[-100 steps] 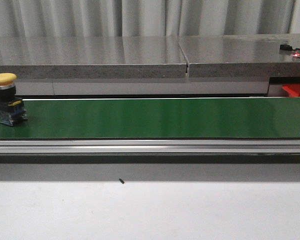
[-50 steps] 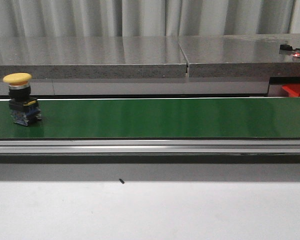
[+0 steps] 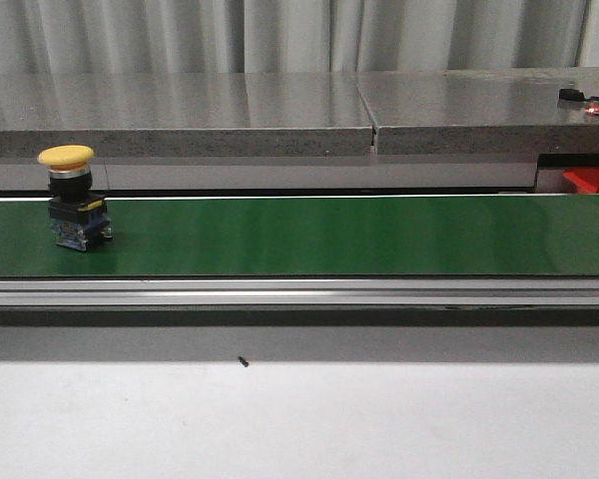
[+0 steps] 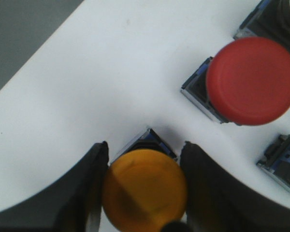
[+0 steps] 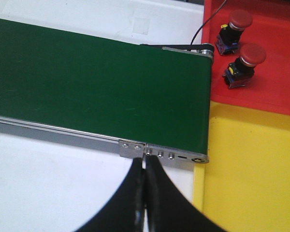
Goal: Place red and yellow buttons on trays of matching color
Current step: 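Grasp the second yellow button, set it on the belt, open the left gripper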
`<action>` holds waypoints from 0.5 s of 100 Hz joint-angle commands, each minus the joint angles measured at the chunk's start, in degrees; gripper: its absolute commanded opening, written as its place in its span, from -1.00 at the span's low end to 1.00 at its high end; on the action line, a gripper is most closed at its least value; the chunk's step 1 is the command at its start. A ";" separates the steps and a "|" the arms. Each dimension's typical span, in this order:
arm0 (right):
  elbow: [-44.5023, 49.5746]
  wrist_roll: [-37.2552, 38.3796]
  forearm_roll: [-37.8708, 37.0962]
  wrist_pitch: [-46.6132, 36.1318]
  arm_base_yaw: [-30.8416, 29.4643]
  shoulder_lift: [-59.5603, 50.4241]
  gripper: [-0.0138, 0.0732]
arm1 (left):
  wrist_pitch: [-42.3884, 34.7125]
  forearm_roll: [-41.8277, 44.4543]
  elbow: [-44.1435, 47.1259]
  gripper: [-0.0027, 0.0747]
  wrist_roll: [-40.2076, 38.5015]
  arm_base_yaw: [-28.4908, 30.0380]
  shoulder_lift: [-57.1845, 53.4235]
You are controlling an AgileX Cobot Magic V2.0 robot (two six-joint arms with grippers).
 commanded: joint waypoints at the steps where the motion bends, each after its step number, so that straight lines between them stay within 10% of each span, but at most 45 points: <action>1: -1.54 0.09 -0.42 -3.59 -0.39 -0.37 -0.84 | 0.12 -0.04 -1.86 -0.66 0.05 -0.15 -2.63; 50: -1.54 0.09 -0.42 -3.59 -0.39 -0.37 -0.84 | 4.35 -4.67 -1.86 -0.70 1.84 -2.40 -15.78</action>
